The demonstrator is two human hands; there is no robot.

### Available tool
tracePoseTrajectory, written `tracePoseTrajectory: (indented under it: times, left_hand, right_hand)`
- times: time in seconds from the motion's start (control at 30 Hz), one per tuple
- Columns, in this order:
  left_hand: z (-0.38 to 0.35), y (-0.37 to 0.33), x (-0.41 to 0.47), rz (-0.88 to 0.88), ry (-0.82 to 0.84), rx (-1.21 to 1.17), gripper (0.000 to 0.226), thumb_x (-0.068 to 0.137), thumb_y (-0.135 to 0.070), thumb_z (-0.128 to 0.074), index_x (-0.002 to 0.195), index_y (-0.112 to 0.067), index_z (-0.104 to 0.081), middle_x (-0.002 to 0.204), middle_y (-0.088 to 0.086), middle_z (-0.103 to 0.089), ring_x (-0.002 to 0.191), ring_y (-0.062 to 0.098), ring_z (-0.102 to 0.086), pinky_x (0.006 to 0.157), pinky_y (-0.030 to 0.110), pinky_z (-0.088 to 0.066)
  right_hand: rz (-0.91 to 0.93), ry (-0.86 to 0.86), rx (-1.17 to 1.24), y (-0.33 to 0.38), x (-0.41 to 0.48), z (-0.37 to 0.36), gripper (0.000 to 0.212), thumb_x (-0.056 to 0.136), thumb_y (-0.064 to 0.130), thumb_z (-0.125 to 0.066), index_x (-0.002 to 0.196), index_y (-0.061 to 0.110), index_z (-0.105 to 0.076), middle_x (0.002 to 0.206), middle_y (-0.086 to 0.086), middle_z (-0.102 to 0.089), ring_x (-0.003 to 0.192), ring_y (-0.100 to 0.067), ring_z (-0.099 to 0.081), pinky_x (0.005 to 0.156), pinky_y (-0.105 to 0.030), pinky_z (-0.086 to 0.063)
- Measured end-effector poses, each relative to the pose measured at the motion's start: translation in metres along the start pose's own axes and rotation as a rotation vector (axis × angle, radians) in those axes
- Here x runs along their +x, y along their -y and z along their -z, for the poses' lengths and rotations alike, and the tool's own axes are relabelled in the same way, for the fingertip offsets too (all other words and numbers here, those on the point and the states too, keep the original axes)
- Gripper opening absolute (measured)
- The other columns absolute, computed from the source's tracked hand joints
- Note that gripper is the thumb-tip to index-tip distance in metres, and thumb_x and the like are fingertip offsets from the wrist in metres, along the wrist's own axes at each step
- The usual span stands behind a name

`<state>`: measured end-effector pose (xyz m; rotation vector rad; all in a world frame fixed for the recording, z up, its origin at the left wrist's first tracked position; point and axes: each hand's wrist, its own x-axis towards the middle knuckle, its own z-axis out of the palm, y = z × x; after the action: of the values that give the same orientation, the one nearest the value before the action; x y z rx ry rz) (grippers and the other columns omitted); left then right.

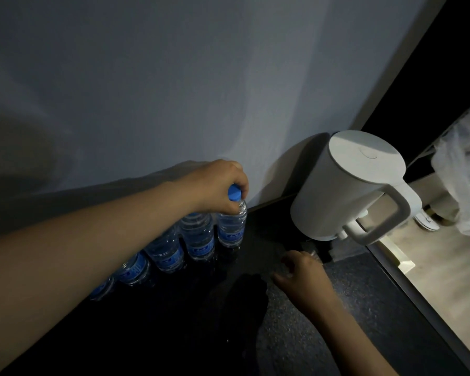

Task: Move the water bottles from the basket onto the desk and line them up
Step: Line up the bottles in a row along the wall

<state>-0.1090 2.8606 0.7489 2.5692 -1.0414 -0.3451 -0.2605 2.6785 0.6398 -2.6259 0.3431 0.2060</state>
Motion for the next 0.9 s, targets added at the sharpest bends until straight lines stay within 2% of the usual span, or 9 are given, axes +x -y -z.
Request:
tracePoseTrajectory:
  times: [0.07,0.23,0.43,0.53,0.7,0.9]
  left_hand:
    - [0.000,0.000,-0.001,0.001,0.004,-0.001,0.017,0.073,-0.022,-0.071,0.089,-0.023,-0.069,0.092,-0.011,-0.053,0.083,0.007,-0.051,0.072,0.024,-0.044]
    - [-0.001,-0.002,0.000,0.009,0.022,0.021,0.018,0.076,-0.021,-0.069,0.093,-0.024,-0.067,0.091,-0.013,-0.049,0.080,0.006,-0.049,0.064,0.017,-0.037]
    - [-0.003,-0.005,-0.004,0.012,0.024,0.041,0.023,0.083,-0.022,-0.064,0.107,-0.022,-0.064,0.107,-0.004,-0.054,0.094,0.016,-0.055,0.083,0.033,-0.048]
    - [-0.005,-0.007,-0.004,0.017,0.018,0.060,0.035,0.088,-0.021,-0.060,0.123,-0.020,-0.059,0.119,-0.002,-0.054,0.103,0.017,-0.054,0.090,0.032,-0.046]
    - [-0.004,-0.008,-0.010,0.028,0.008,0.062,0.043,0.091,-0.019,-0.056,0.133,-0.020,-0.050,0.128,0.000,-0.050,0.106,0.017,-0.053,0.092,0.030,-0.044]
    - [-0.002,-0.014,-0.022,0.036,0.012,0.082,0.048,0.089,-0.020,-0.058,0.136,-0.019,-0.046,0.131,0.002,-0.048,0.112,0.021,-0.052,0.098,0.038,-0.044]
  right_hand:
    - [0.000,0.008,-0.002,0.000,0.000,0.000,0.035,0.081,0.032,-0.066,0.112,0.016,-0.062,0.108,-0.003,-0.060,0.094,-0.016,-0.058,0.074,-0.021,-0.042]
    - [-0.006,-0.002,0.003,0.002,-0.001,0.001,0.036,0.080,0.032,-0.067,0.112,0.017,-0.063,0.108,-0.003,-0.060,0.097,-0.017,-0.059,0.077,-0.022,-0.042]
    - [-0.007,0.011,-0.008,0.005,-0.004,0.005,0.038,0.080,0.036,-0.067,0.113,0.018,-0.061,0.110,-0.002,-0.060,0.096,-0.016,-0.060,0.080,-0.027,-0.048]
    - [-0.003,0.011,-0.003,0.006,-0.008,0.007,0.039,0.081,0.035,-0.067,0.115,0.018,-0.060,0.112,-0.002,-0.059,0.097,-0.016,-0.060,0.081,-0.028,-0.049]
    - [0.007,-0.008,-0.001,0.008,-0.017,0.012,0.035,0.083,0.035,-0.066,0.113,0.018,-0.061,0.110,-0.001,-0.059,0.095,-0.015,-0.059,0.081,-0.028,-0.050]
    - [0.025,-0.013,0.009,0.011,-0.028,0.017,0.034,0.083,0.033,-0.067,0.113,0.020,-0.060,0.109,0.000,-0.058,0.092,-0.012,-0.058,0.080,-0.026,-0.051]
